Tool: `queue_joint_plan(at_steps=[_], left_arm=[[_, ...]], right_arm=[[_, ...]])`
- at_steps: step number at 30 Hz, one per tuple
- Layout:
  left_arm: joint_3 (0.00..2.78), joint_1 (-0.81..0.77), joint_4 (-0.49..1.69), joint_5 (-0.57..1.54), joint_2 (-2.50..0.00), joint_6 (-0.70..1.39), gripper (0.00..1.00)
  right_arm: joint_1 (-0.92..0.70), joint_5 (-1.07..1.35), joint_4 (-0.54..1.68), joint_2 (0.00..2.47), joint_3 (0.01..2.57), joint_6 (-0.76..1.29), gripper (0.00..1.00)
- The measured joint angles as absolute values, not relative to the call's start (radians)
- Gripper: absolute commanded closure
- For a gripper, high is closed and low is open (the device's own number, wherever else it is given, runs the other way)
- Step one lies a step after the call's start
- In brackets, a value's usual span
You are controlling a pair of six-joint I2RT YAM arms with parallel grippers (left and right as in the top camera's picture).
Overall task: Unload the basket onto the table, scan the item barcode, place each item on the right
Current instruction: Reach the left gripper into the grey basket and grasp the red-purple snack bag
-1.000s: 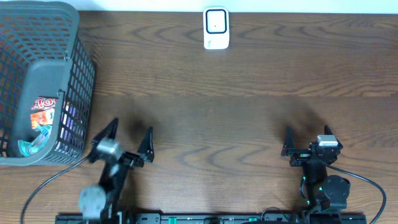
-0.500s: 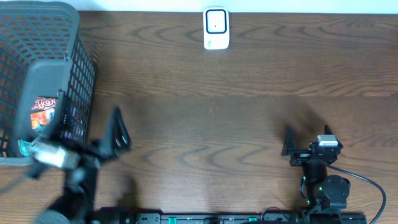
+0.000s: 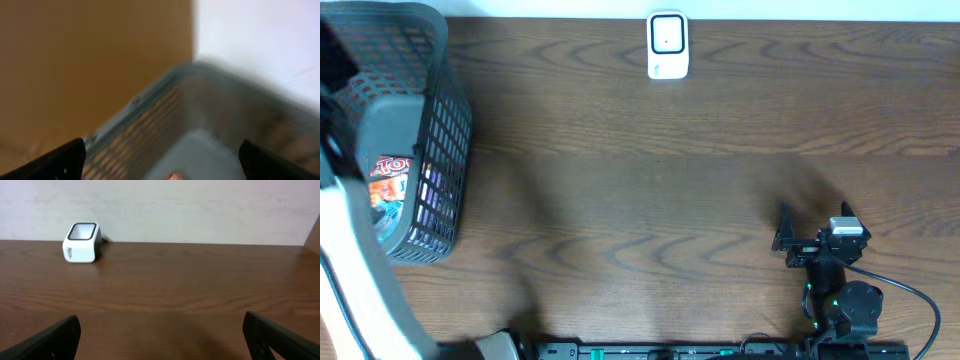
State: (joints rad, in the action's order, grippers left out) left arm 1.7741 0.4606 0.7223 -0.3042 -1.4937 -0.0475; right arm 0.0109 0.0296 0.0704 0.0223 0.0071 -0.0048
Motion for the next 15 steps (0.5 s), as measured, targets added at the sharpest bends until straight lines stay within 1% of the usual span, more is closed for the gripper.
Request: queue_joint_plan(at_steps=[2,4,6,10,13,15], left_arm=[[1.779,0.484,0.868,-0.316,-1.546,-0.032,0.03],[1.779,0.489,0.964,-0.308,-1.585,-0.024,0.02],[1.779,0.489,1.029,-0.249,-1.607,-0.014,0.02],[1.779,0.488,1.139,-0.067,-1.627,0.028,0.02],[1.779,0.488,1.237,0.002,-1.633,0.057,0.02],[1.779,0.490,1.271,0.010,-1.633,0.072,0.02]], right_arm=[[0.011,0.030,0.071,0.022,0.007,-0.005,0.01],[0.011,0.030,0.070,0.022,0.007,-0.005,0.01],[0.011,0.030,0.070,0.022,0.007,-0.005,0.01],[0.011,0.030,0.070,0.022,0.007,-0.005,0.01],[0.011,0.030,0.070,0.022,0.007,-0.005,0.01],[0.011,0.029,0.070,0.022,0.007,-0.005,0.01]])
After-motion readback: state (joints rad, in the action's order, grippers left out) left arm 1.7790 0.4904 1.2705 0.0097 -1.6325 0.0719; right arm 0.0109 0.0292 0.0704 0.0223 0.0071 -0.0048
